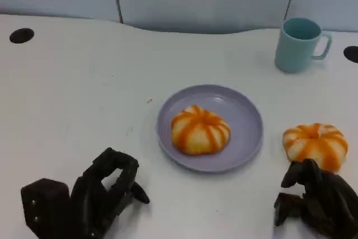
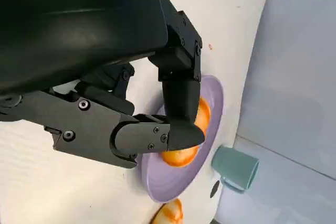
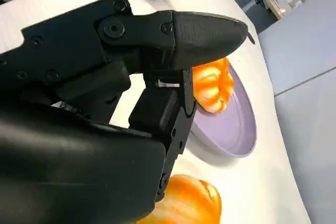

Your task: Grasp the bread from the table and place it into the plate.

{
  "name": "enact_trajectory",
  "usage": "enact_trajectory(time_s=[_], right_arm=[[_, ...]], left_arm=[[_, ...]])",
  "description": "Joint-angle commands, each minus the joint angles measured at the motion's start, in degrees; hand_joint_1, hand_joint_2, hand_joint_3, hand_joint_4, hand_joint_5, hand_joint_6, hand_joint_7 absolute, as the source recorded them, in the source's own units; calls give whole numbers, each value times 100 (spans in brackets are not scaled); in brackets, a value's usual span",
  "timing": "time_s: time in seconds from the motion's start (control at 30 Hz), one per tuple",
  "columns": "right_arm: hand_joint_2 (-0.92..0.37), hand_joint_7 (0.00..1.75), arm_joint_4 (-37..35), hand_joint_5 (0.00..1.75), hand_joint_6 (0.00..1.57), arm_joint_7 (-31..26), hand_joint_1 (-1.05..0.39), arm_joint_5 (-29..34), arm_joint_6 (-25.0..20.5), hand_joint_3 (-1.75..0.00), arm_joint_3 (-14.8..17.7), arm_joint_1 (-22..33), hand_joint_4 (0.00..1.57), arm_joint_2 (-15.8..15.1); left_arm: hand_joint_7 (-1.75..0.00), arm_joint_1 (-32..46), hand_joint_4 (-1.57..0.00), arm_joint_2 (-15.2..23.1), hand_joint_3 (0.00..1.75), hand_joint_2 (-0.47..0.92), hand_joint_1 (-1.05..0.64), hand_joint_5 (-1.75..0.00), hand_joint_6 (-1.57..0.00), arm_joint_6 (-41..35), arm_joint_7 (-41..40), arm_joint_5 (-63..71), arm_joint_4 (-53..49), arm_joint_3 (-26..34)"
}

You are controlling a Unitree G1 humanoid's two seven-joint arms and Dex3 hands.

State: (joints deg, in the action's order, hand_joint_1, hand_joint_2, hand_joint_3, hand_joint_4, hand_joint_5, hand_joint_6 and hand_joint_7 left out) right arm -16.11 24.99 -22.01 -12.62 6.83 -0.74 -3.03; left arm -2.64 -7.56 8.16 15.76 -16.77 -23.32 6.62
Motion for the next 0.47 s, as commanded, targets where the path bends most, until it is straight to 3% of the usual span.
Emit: enact_trajectory(time_s=[0.03,0.47], right_arm=[[-92,115,-171,118,113,-103,-45,51,-147,-47,97,9,130,-127],[-92,107,-537,112,119,-100,-44,133,-83,-48,93,-212,135,-119]], left_arm=[[-175,-150,-83,59,35,92,-54,-175,-54,242,110,-10,-274,54],[-175,-553,-87,196,36,92,-55,-175,-57,649,573,-190,-972,227]])
